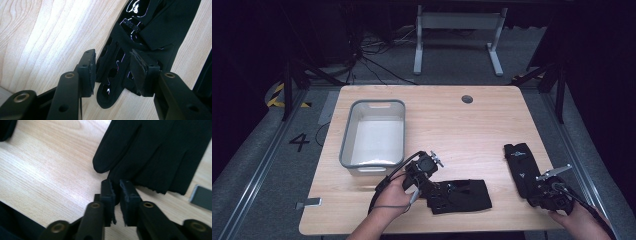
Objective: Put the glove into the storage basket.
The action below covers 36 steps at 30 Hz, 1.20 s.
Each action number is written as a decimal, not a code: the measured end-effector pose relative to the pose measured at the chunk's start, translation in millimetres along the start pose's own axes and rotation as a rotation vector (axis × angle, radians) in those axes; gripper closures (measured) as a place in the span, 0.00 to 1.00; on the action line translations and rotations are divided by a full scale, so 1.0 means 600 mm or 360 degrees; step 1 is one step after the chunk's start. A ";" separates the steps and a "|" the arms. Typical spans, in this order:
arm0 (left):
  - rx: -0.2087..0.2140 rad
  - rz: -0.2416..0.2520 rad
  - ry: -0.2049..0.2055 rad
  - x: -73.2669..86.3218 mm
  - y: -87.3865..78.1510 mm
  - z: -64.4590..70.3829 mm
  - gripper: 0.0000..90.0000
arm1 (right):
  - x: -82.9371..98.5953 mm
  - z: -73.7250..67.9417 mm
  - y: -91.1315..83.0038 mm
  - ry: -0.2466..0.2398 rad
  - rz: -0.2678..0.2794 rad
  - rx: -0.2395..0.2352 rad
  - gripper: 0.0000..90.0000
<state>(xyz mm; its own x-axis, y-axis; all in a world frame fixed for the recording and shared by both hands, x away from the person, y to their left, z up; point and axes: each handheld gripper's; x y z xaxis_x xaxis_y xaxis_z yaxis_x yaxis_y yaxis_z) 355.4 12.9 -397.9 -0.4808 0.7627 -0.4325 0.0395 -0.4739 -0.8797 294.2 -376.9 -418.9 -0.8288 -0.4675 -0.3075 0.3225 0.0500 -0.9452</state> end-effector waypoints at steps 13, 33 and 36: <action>0.0003 -0.0001 -0.0009 0.002 0.000 -0.001 0.63 | -0.034 -0.033 -0.061 -0.0020 0.0369 -0.0049 0.96; -0.0001 0.0009 -0.0017 0.009 -0.004 -0.002 0.63 | -0.171 -0.137 0.000 -0.0186 0.0363 -0.0253 0.92; 0.0005 0.0014 -0.0018 0.007 -0.004 0.000 0.63 | -0.173 -0.142 0.002 -0.0231 0.0381 -0.0268 0.86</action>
<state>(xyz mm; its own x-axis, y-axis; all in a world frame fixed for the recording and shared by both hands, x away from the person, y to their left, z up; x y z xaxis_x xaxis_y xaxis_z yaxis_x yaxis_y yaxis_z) 353.3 17.5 -397.8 -0.4906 0.7535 -0.4376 0.0411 -0.4816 -0.8754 341.4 -253.2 -397.8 -0.6609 -0.5449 -0.5160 0.4102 0.3135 -0.8564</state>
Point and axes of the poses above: each handheld gripper's, and its own axes: y roughly forward along the jaws, x roughly out of its underside, z roughly to its right, and after that the axes turned 7 degrees about x, right-handed
